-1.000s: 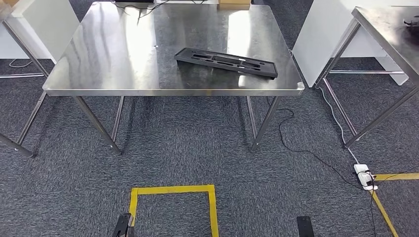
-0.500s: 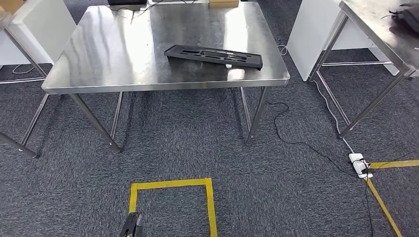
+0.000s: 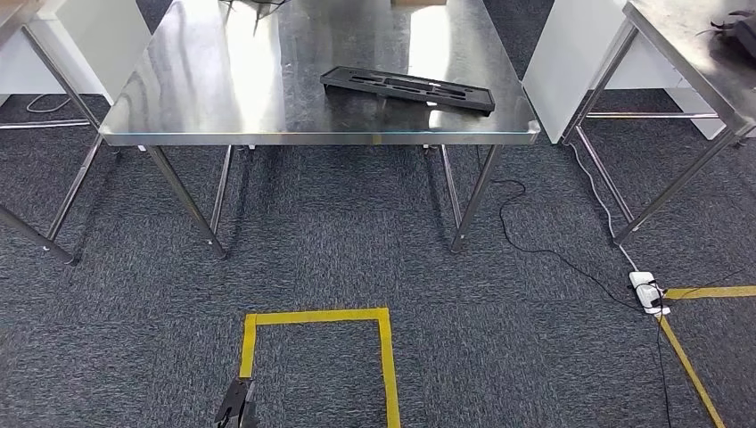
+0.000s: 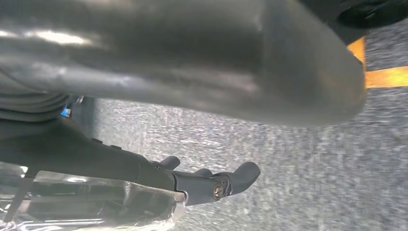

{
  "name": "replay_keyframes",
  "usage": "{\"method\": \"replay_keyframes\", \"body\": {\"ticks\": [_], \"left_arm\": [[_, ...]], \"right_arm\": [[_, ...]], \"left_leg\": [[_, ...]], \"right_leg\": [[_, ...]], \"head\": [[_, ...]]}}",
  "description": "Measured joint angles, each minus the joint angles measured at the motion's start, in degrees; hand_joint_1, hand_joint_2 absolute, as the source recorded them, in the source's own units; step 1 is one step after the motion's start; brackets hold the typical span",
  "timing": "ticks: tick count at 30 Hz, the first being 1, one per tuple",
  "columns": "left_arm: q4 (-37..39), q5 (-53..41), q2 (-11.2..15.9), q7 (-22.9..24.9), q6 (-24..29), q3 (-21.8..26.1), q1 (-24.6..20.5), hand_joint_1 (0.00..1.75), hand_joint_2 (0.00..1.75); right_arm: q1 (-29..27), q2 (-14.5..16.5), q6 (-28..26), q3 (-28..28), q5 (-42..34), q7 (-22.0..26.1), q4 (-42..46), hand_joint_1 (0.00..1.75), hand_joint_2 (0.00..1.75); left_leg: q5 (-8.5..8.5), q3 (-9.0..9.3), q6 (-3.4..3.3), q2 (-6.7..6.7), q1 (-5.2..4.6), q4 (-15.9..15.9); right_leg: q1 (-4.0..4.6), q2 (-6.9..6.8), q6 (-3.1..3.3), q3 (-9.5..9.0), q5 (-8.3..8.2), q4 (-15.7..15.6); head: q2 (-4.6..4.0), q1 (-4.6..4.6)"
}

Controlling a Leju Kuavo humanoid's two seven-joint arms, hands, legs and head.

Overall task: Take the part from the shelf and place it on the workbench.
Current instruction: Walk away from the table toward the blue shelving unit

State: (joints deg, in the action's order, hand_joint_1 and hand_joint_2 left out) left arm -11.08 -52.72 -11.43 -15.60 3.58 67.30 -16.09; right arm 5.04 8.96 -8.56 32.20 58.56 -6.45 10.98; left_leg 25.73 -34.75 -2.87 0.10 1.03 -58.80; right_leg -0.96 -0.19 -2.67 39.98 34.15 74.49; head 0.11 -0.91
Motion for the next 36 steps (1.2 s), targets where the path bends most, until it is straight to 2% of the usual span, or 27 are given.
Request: {"method": "replay_keyframes", "body": {"ticks": [1, 2, 3, 5, 6, 7, 9, 10, 11, 13, 14, 15, 16, 17, 18, 20, 21, 22, 24, 25, 26, 28, 30, 31, 32, 34, 36], "left_arm": [[0.00, 0.02, 0.01, -0.04, 0.00, 0.00, 0.04, 0.00, 0.00], [0.00, 0.04, 0.01, -0.08, 0.00, 0.00, 0.06, 0.00, 0.00], [0.00, 0.09, 0.01, -0.11, 0.01, 0.00, 0.05, 0.00, 0.00], [0.00, 0.32, -0.07, -0.20, 0.05, 0.00, 0.08, 0.00, 0.00], [0.00, 0.45, -0.10, -0.25, 0.09, 0.00, 0.08, 0.00, 0.00], [0.00, 0.57, -0.17, -0.30, 0.13, 0.00, 0.09, 0.00, 0.00], [0.00, 0.68, -0.23, -0.37, 0.15, 0.00, 0.16, 0.00, 0.00], [0.00, 0.72, -0.25, -0.39, 0.15, 0.01, 0.23, 0.00, 0.00], [0.00, 0.74, -0.23, -0.40, 0.15, 0.01, 0.29, 0.00, 0.00], [0.00, 0.78, -0.20, -0.43, 0.15, 0.02, 0.36, 0.00, 0.00], [0.00, 0.79, -0.20, -0.43, 0.15, 0.02, 0.41, 0.00, 0.00], [0.00, 0.81, -0.19, -0.44, 0.15, 0.02, 0.47, 0.00, 0.00], [0.00, 0.84, -0.19, -0.44, 0.15, 0.02, 0.54, 0.00, 0.00], [0.00, 0.86, -0.18, -0.44, 0.15, 0.02, 0.58, 0.00, 0.00], [0.00, 0.87, -0.18, -0.45, 0.15, 0.02, 0.57, 0.00, 0.00], [0.00, 0.87, -0.19, -0.46, 0.14, 0.02, 0.37, 0.00, 0.00], [0.00, 0.87, -0.19, -0.49, 0.14, 0.02, 0.30, 0.00, 0.00], [0.00, 0.87, -0.18, -0.50, 0.13, 0.02, 0.26, 0.00, 0.00], [0.01, 0.89, -0.18, -0.53, 0.13, 0.02, 0.30, 0.00, 0.00], [0.02, 0.91, -0.19, -0.53, 0.13, 0.02, 0.29, 0.00, 0.00], [0.03, 0.93, -0.21, -0.54, 0.13, 0.02, 0.26, 0.00, 0.00], [0.04, 1.00, -0.22, -0.58, 0.13, 0.02, 0.23, 0.00, 0.00], [0.04, 1.10, -0.22, -0.63, 0.13, 0.03, 0.33, 0.00, 0.00], [0.04, 1.16, -0.22, -0.68, 0.13, 0.04, 0.38, 0.00, 0.00], [0.04, 1.21, -0.22, -0.73, 0.13, 0.04, 0.42, 0.00, 0.00], [0.04, 1.30, -0.23, -0.82, 0.10, 0.04, 0.44, 0.00, 0.00], [0.04, 1.36, -0.26, -0.91, 0.09, 0.05, 0.44, 0.00, 0.00]], "right_arm": [[-0.08, 0.00, 0.00, 0.09, 0.01, 0.00, -0.02, 0.00, 0.00], [-0.12, -0.01, 0.01, 0.19, 0.02, 0.00, -0.04, 0.00, 0.00], [-0.10, -0.02, 0.01, 0.28, 0.05, 0.00, -0.05, 0.00, 0.00], [0.12, -0.05, 0.04, 0.47, 0.13, 0.00, -0.05, 0.00, 0.00], [0.20, -0.05, 0.06, 0.57, 0.16, 0.00, -0.06, 0.00, 0.00], [0.24, -0.04, 0.09, 0.66, 0.17, 0.00, -0.07, 0.00, 0.00], [0.18, 0.00, 0.15, 0.75, 0.24, -0.01, -0.12, 0.00, 0.00], [0.18, 0.01, 0.16, 0.78, 0.32, -0.02, -0.15, 0.00, 0.00], [0.19, 0.01, 0.16, 0.79, 0.42, -0.01, -0.17, 0.00, 0.00], [0.19, 0.01, 0.22, 0.81, 0.61, 0.01, -0.19, 0.00, 0.00], [0.16, 0.01, 0.31, 0.82, 0.66, 0.02, -0.19, 0.00, 0.00], [0.13, 0.03, 0.40, 0.82, 0.69, 0.02, -0.20, 0.00, 0.00], [0.11, 0.04, 0.49, 0.83, 0.69, 0.02, -0.21, 0.00, 0.00], [0.11, 0.04, 0.53, 0.83, 0.69, 0.02, -0.22, 0.00, 0.00], [0.11, 0.04, 0.54, 0.83, 0.69, 0.02, -0.22, 0.00, 0.00], [0.12, 0.04, 0.54, 0.83, 0.69, 0.02, -0.23, 0.00, 0.00], [0.15, 0.04, 0.54, 0.83, 0.69, 0.03, -0.24, 0.00, 0.00], [0.17, 0.04, 0.54, 0.83, 0.70, 0.03, -0.24, 0.00, 0.00], [0.16, 0.03, 0.54, 0.83, 0.70, 0.04, -0.26, 0.00, 0.00], [0.12, 0.01, 0.54, 0.83, 0.70, 0.04, -0.27, 0.00, 0.00], [0.07, 0.00, 0.54, 0.83, 0.71, 0.04, -0.29, 0.00, 0.00], [0.04, -0.01, 0.54, 0.83, 0.80, 0.04, -0.32, 0.00, 0.00], [0.02, -0.01, 0.55, 0.83, 0.95, 0.04, -0.35, 0.00, 0.00], [0.01, -0.02, 0.55, 0.83, 0.99, 0.04, -0.36, 0.00, 0.00], [0.01, -0.03, 0.56, 0.83, 1.06, 0.04, -0.36, 0.00, 0.00], [0.13, -0.09, 0.58, 0.83, 1.14, 0.04, -0.36, 0.00, 0.00], [0.37, -0.14, 0.61, 0.83, 1.20, 0.04, -0.36, 0.00, 0.00]], "left_leg": [[-0.44, -0.56, 0.09, 0.03, -0.01, -0.01], [-0.86, -1.04, 0.21, 0.02, -0.02, -0.02], [-1.26, -1.41, 0.37, 0.00, 0.00, -0.02], [-2.04, -1.84, 0.97, 0.00, -0.02, 0.05], [-2.43, -1.90, 1.37, 0.04, 0.01, 0.13], [-2.87, -1.92, 1.83, 0.08, 0.08, 0.30], [-3.48, -2.02, 2.71, 0.05, 0.25, 0.62], [-2.72, -2.40, 3.00, -0.01, 0.27, 0.15], [-0.92, -3.08, 3.23, -0.08, 0.25, -1.37], [4.70, -5.15, 3.51, -0.18, 0.22, -7.78], [6.85, -6.01, 3.68, -0.22, 0.23, -11.49], [7.81, -6.31, 3.80, -0.24, 0.23, -14.21], [7.51, -5.70, 3.85, -0.24, 0.24, -15.11], [6.28, -3.98, 3.87, -0.23, 0.26, -13.84], [4.85, -1.26, 3.84, -0.21, 0.28, -10.66], [4.05, 4.50, 3.58, -0.26, 0.22, -2.80], [4.37, 6.08, 3.37, -0.31, 0.12, -0.26], [4.80, 6.65, 3.07, -0.35, -0.06, 0.93], [4.24, 5.98, 2.07, -0.28, -0.21, 1.26], [3.73, 5.51, 1.40, -0.20, -0.20, 1.38], [3.13, 4.91, 0.76, -0.10, -0.11, 1.55], [1.98, 3.49, 0.07, 0.04, -0.06, 1.65], [0.90, 2.09, 0.06, 0.22, -0.10, 1.59], [0.39, 1.55, 0.16, 0.30, -0.10, 1.57], [-0.11, 1.04, 0.29, 0.34, -0.09, 1.54], [-1.08, 0.23, 0.67, 0.33, -0.06, 1.50], [-2.05, -0.50, 1.32, 0.33, -0.16, 1.49]], "right_leg": [[0.00, 0.00, -0.34, -1.01, -0.08, -0.24], [0.01, 0.00, -0.69, -3.21, -0.91, -2.85], [0.04, 0.00, -0.85, -6.30, -1.99, -7.13], [0.35, 0.03, -0.48, -11.81, -3.03, -15.50], [0.57, 0.06, -0.16, -13.07, -3.15, -17.79], [0.81, 0.09, 0.16, -13.32, -3.11, -18.61], [0.74, 0.03, 0.89, -12.65, -4.03, -18.90], [0.54, -0.05, 1.50, -12.39, -4.67, -19.16], [0.32, -0.14, 2.08, -12.00, -5.41, -19.45], [0.26, -0.28, 2.84, -10.90, -6.68, -19.60], [0.35, -0.34, 2.90, -10.20, -7.22, -19.54], [0.43, -0.40, 2.90, -9.51, -7.71, -19.45], [0.47, -0.43, 2.81, -8.81, -8.16, -19.30], [0.45, -0.43, 2.63, -8.11, -8.54, -19.06], [0.41, -0.41, 2.41, -7.47, -8.83, -18.71], [0.57, -0.39, 1.88, -6.32, -9.21, -17.72], [0.70, -0.41, 1.59, -5.99, -9.39, -17.32], [0.83, -0.44, 1.23, -5.78, -9.63, -17.10], [0.79, -0.47, 0.32, -5.53, -10.19, -17.05], [0.70, -0.41, 0.02, -5.05, -9.80, -16.61], [0.59, -0.32, -0.08, -4.26, -8.57, -15.20], [0.36, -0.13, 0.11, -1.87, -3.98, -8.96], [0.21, -0.08, -0.19, -0.20, -0.38, -1.69], [0.18, -0.09, -0.64, -0.56, -0.04, -0.22], [0.14, -0.08, -1.16, -2.04, -0.67, -1.07], [0.09, -0.06, -1.81, -7.87, -2.82, -8.65], [0.30, 0.06, -1.44, -13.38, -3.53, -16.96]], "head": [[0.00, 0.05], [0.00, 0.10], [0.00, 0.16], [0.00, 0.20], [0.00, 0.22], [0.00, 0.22], [0.00, 0.32], [0.00, 0.28], [0.00, 0.14], [0.00, -0.32], [0.00, -0.51], [0.00, -0.57], [0.00, -0.60], [0.00, -0.63], [0.00, -0.68], [0.00, -0.86], [0.00, -0.87], [0.00, -0.90], [0.00, -0.85], [0.00, -0.84], [0.00, -0.69], [0.00, -0.34], [0.00, -0.13], [0.00, -0.10], [0.00, -0.06], [0.00, 0.04], [0.00, 0.18]]}}
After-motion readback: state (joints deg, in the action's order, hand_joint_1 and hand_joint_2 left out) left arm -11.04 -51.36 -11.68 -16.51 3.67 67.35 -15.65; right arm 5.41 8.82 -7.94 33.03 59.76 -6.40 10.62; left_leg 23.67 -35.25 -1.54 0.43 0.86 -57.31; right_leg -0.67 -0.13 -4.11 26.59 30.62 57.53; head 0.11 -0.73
